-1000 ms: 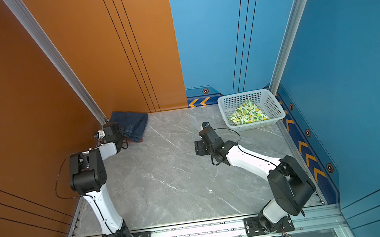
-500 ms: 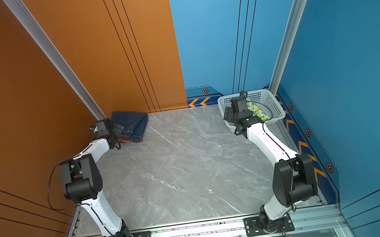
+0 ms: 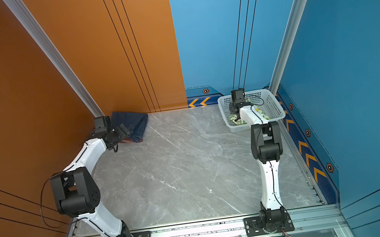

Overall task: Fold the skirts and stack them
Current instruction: 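Release the denim skirt on the plaid skirt while the right gripper reaches into the basket, then grasp the lemon-print skirt in the basket with the right gripper and lift it out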

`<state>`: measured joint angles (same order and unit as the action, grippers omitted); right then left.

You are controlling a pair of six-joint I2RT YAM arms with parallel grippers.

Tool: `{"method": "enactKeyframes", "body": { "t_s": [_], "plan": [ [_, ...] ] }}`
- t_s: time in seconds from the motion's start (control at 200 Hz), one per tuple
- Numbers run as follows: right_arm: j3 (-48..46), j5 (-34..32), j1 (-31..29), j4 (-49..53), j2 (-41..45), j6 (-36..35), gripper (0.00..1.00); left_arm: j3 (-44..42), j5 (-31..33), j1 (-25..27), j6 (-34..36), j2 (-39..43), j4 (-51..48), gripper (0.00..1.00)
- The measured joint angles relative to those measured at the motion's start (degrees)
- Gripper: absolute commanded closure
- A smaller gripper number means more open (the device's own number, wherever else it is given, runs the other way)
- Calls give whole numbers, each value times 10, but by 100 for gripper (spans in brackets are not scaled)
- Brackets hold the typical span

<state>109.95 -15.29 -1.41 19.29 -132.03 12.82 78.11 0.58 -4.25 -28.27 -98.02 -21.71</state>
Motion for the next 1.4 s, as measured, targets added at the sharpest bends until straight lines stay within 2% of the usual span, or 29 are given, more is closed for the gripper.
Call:
{"method": "enactKeyframes", "body": {
  "t_s": [0.075,0.11,0.115,0.16,0.28,0.426,0.686,0.831,1.011,1.061,1.081,1.101,1.157,1.192,1.292,1.397],
  "plan": [
    [38,0,7,7,-35,-6,65,-15,-18,33,19,34,-12,2],
    [54,0,10,9,-47,-8,80,-21,-26,52,28,49,-19,2],
    [55,0,10,9,-47,-7,86,-22,-26,54,29,50,-19,2],
    [71,0,12,12,-56,-12,100,-27,-34,78,41,64,-27,2],
    [89,-3,14,14,-46,-23,100,-28,-55,133,72,80,-47,2],
    [89,-5,14,19,12,-35,100,-33,-63,169,102,85,-62,2],
    [97,-15,-7,17,207,-59,100,-38,-83,176,114,84,-71,2],
    [98,-39,-81,17,308,-93,100,-47,-92,173,114,87,-65,2],
    [73,-54,-238,17,411,-118,100,-61,-108,148,111,100,-61,2],
    [59,-56,-277,19,435,-120,93,-61,-110,135,109,106,-58,2],
    [51,-56,-290,18,443,-120,87,-62,-111,129,107,109,-56,2],
    [43,-56,-301,20,453,-118,76,-64,-112,123,105,112,-54,2],
    [18,-56,-323,23,476,-112,37,-69,-116,105,99,121,-47,2],
    [2,-57,-328,27,487,-106,23,-73,-118,93,94,127,-44,2],
    [-49,-73,-315,46,510,-82,8,-78,-125,65,83,135,-33,2],
    [-127,-78,-287,73,517,-51,6,-78,-129,48,72,135,-29,2]
  ]
}}
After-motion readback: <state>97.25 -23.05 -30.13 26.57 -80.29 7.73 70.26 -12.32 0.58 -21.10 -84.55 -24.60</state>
